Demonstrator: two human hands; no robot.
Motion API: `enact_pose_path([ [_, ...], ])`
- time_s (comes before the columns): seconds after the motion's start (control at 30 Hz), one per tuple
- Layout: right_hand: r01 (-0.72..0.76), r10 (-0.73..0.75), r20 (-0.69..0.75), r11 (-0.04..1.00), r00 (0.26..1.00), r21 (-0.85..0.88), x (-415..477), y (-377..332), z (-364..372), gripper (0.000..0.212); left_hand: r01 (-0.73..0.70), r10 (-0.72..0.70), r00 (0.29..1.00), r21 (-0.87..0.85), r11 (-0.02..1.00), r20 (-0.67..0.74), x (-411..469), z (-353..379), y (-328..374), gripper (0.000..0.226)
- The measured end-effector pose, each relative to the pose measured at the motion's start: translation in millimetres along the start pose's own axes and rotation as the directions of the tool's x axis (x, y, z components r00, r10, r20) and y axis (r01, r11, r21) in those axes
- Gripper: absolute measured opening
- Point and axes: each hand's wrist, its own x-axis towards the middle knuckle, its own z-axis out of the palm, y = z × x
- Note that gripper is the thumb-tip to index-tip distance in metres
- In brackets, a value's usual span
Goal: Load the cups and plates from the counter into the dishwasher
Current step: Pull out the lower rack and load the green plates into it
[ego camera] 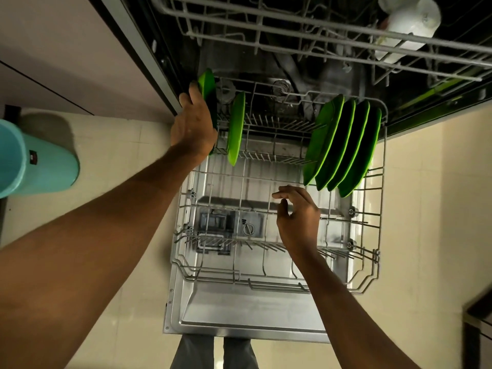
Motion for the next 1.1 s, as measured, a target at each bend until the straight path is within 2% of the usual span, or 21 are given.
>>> enact_pose_path([
  [0.3, 0.000, 0.000, 0.001, 1.000, 1.000, -0.022, -4.0, 3.0, -3.2, 0.025, -0.029, 0.028, 0.998, 0.016, 0.999, 0.056, 0.7, 15.2, 1.6, 0.081],
  [0.4, -0.022, 0.021, -0.011, 1.000, 1.000, -0.015, -5.3, 4.7, -5.4, 0.025, -0.012, 0.013, 0.993, -0.010, 1.000, 0.118, 2.2, 21.2, 4.1, 0.078],
  [0.63, -0.033, 0.032, -0.026, 0.999, 0.999, -0.026, -5.5, 5.1, -8.0, 0.024, 0.043, 0.003, 0.968, -0.177, 0.983, 0.252, 11.4, 33.1, -9.5, 0.062],
  [0.7, -0.031, 0.030, -0.033, 0.999, 0.999, -0.023, -6.3, 6.0, -9.7, 0.024, 0.049, 0.016, 0.961, -0.228, 0.972, 0.275, 11.8, 31.5, -13.4, 0.051],
  [0.9, -0.031, 0.030, -0.045, 0.999, 0.999, -0.026, -10.9, 5.5, -9.9, 0.022, -0.023, 0.065, 0.956, -0.148, 0.989, 0.285, 12.7, 24.7, -17.8, 0.034],
  [1.1, -0.033, 0.032, -0.025, 0.999, 0.999, -0.032, -12.4, 3.3, -8.1, 0.023, 0.052, -0.001, 0.971, -0.210, 0.976, 0.238, 3.9, 25.2, -22.1, 0.033],
])
